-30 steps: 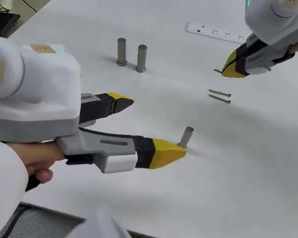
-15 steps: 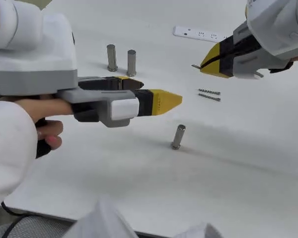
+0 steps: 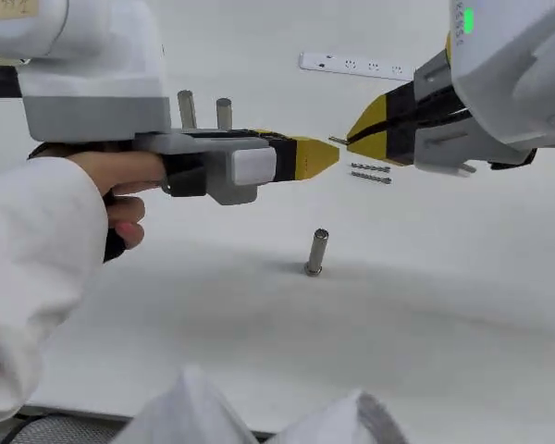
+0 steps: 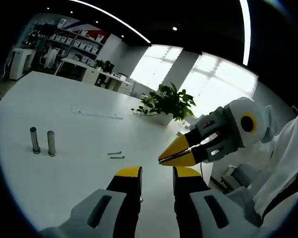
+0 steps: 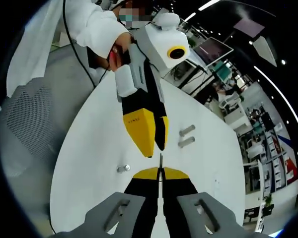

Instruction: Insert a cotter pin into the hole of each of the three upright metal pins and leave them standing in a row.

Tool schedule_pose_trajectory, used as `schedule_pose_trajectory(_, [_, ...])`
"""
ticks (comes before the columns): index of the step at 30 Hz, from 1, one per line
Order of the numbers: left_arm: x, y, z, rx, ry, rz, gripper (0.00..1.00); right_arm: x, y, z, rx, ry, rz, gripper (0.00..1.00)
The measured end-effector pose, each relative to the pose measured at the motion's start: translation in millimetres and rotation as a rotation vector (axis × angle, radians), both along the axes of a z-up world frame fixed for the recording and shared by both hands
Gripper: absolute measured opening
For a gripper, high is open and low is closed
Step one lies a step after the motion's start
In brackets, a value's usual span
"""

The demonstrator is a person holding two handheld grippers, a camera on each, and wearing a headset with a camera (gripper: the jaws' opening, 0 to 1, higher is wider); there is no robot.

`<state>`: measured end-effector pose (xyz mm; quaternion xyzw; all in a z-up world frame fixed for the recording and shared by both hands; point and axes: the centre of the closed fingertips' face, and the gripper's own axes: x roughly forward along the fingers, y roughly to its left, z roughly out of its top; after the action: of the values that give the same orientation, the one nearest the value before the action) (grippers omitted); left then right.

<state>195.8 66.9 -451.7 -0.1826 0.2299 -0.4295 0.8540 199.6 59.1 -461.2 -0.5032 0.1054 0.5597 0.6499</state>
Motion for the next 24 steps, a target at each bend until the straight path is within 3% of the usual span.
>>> schedule_pose_trajectory(5, [-2.0,-7.1,1.0,-0.013,0.007,-0.019,0.16,-7.2,-0.5,-0.5,0.005,-0.003,-0.001,0.00])
schedule_pose_trajectory(9, [-6.0,-11.5,3.2,-0.022,0.006,-0.047,0.04,-12.4,-0.8,3.9,0.017,-0.017,-0.004,0.00])
schedule_pose_trajectory(17, [-12.5,-17.0,2.6,-0.023,0.027,-0.087,0.00,-13.2,-2.5,3.8,0.028,-0.019,-0.015,0.00])
schedule_pose_trajectory(24, [-14.9,-17.0,1.8,-0.014,0.022,-0.112,0.00,-17.1,-2.9,3.7,0.033,-0.014,-0.013,0.00])
